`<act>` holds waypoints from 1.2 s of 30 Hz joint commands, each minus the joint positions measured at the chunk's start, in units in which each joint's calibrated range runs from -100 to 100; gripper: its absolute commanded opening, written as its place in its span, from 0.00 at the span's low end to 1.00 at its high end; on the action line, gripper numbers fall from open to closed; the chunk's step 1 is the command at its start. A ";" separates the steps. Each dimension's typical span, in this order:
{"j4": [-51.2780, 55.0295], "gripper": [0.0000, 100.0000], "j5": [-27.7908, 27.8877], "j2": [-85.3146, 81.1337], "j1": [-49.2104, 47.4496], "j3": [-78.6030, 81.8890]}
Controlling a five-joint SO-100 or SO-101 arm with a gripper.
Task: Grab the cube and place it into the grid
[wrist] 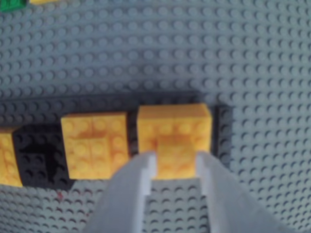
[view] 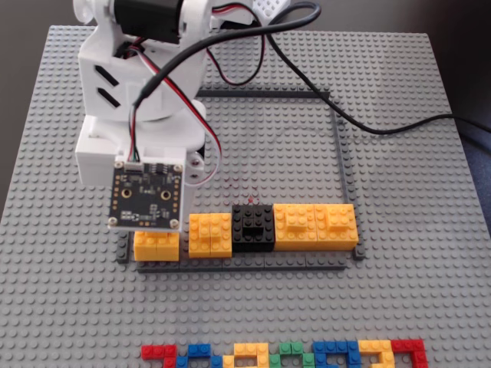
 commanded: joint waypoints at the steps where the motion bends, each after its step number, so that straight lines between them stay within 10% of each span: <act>1: -0.66 0.20 -0.44 -0.97 0.28 -3.17; 36: -0.66 0.22 -0.63 -2.00 1.09 -3.17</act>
